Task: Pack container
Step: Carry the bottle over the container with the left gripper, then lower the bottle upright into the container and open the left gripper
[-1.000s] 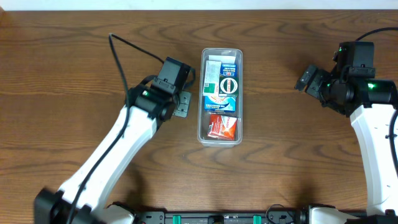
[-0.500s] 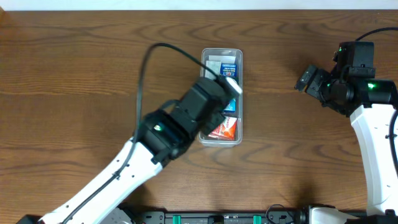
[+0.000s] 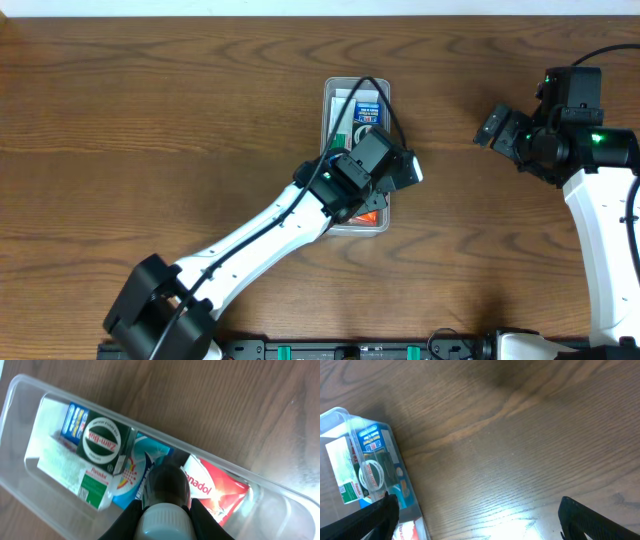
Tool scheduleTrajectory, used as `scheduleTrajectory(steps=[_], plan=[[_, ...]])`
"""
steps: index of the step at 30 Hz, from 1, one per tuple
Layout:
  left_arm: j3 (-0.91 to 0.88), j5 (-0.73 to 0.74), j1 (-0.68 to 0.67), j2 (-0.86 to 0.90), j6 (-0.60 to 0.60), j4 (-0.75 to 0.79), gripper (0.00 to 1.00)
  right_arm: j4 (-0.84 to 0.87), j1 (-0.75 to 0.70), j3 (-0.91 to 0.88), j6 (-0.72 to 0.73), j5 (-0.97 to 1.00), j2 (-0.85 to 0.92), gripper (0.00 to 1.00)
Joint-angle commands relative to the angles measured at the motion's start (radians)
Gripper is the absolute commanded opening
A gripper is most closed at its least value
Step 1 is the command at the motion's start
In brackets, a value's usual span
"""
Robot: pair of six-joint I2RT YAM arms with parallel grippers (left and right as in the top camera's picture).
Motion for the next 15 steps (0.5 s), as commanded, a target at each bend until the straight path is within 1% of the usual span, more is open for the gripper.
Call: scheduleTrajectory(steps=[1, 11, 15], plan=[[0.028, 0.003, 0.002, 0.019, 0.091, 0.019, 0.06, -0.001, -0.006, 0.002, 0.006, -0.003, -0.016, 0.99], [0.023, 0.008, 0.006, 0.095, 0.09, 0.018, 0.06, -0.001, -0.006, 0.002, 0.006, -0.003, -0.016, 0.99], [0.023, 0.074, 0.003, 0.095, 0.09, -0.037, 0.08, -0.001, -0.006, 0.002, 0.006, -0.003, -0.016, 0.99]])
